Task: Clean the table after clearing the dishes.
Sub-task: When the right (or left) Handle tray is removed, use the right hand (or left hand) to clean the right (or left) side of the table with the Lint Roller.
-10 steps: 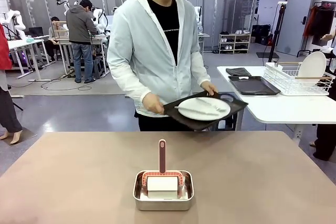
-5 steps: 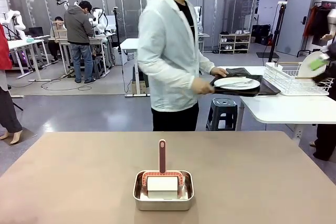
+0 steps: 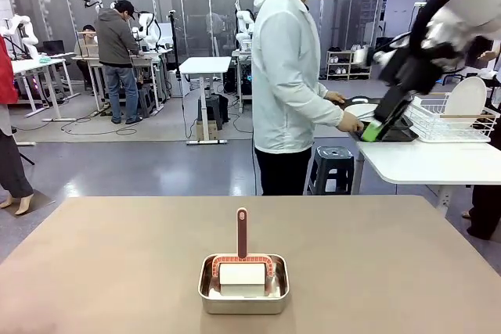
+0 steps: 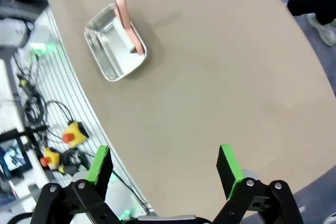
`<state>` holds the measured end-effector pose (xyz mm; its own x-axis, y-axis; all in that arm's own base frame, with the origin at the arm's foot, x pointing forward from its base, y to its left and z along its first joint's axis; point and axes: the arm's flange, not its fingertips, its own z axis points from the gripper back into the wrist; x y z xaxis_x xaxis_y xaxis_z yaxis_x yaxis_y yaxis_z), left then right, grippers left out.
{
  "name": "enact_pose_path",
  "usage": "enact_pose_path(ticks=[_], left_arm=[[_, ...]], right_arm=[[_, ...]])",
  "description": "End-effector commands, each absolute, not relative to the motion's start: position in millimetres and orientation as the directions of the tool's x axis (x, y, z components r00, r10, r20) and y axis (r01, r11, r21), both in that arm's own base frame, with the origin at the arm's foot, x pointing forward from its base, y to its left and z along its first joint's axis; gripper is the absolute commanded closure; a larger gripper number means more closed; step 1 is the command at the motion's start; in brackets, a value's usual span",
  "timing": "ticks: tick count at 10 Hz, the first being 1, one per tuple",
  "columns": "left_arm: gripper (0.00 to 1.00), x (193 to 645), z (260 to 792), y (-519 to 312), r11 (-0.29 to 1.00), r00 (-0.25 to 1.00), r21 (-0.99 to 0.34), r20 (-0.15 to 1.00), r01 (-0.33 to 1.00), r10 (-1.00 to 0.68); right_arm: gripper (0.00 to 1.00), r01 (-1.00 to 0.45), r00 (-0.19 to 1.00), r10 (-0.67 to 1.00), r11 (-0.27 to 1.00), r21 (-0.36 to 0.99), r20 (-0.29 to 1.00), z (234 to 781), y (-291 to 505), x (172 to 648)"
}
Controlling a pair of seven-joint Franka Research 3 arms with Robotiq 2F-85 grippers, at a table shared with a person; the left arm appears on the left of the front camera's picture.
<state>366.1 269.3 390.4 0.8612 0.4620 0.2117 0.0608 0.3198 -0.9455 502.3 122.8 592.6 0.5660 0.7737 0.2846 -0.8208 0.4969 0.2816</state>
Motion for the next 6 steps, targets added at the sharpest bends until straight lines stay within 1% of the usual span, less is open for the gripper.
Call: enact_pose_path(ticks=[1,4,5,6], left_arm=[[0.00,363,395,269,0.314,0.861,-0.948,0.201,0.052,0.466],[0.00,363,395,269,0.314,0.861,-0.948,0.201,0.052,0.466],[0.00,363,395,269,0.314,0.861,-0.948,0.201,0.052,0.466],[0.00,363,395,269,0.314,0.861,-0.948,0.201,0.052,0.466]], right_arm=[[0.00,-0.857,0.508,0.841,0.470,0.212,0.188,570,167,507],[0.00,-0.893,0.430,0.886,0.389,0.225,0.173,538,218,497],[0.00,-0.894,0.439,0.880,0.406,0.192,0.181,535,218,488],[0.00,-0.892,0.424,0.888,0.376,0.252,0.179,541,218,498]])
